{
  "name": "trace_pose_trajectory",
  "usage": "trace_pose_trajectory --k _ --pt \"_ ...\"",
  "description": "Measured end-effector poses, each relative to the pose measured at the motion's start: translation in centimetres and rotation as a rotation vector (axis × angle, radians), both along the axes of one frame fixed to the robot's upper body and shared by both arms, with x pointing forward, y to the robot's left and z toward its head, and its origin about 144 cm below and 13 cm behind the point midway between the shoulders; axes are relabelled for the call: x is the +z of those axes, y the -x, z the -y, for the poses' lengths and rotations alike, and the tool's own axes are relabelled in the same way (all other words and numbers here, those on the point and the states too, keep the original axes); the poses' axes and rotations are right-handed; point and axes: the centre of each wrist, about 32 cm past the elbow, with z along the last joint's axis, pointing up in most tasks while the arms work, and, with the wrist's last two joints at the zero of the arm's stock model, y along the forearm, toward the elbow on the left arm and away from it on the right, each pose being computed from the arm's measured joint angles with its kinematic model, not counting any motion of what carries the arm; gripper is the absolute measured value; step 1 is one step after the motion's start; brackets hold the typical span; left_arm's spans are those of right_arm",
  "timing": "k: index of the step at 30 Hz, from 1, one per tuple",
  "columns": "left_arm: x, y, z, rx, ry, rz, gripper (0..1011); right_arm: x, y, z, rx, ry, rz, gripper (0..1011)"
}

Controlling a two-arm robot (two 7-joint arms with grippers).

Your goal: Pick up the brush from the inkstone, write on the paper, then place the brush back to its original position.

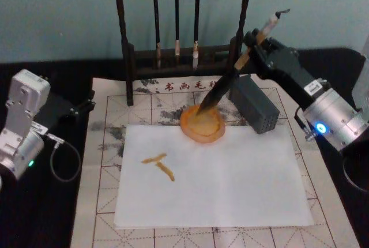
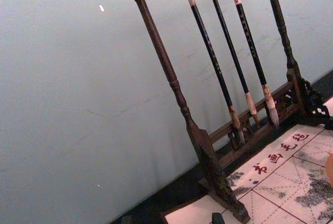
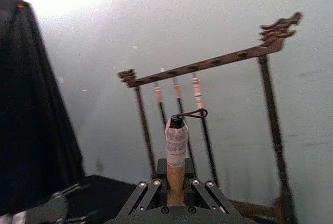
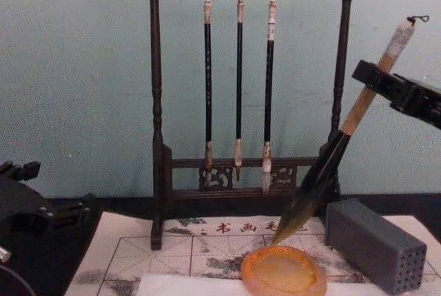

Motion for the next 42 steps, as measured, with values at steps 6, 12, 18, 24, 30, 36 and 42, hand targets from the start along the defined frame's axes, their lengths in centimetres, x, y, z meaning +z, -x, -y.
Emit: trace_pose_trajectory --k 6,12,18,24,30,36,42 --pt "0.0 0.0 0.0 0.000 0.000 0.000 1001 -0.3 1.4 -0.1 0.081 -0.001 0.011 195" --pt "0.0 0.0 0.0 0.000 0.000 0.000 1001 -0.6 2.3 -0.2 0.127 0.002 0.016 195" --pt "0.0 0.0 0.0 0.000 0.000 0.000 1001 -1.2 2.8 -0.3 0.158 0.007 0.005 195" --pt "0.0 0.0 0.0 0.000 0.000 0.000 1001 -1.8 3.0 -0.5 0.185 0.022 -0.008 195" --pt "0.0 0.0 0.0 0.000 0.000 0.000 1001 -2.2 3.1 -1.0 0.216 0.029 -0.015 195" --pt "0.0 0.0 0.0 0.000 0.000 0.000 1001 -2.4 3.1 -1.6 0.236 0.029 -0.025 195" --pt "0.0 0.0 0.0 0.000 0.000 0.000 1001 -2.7 2.9 -2.3 0.248 0.027 -0.037 195"
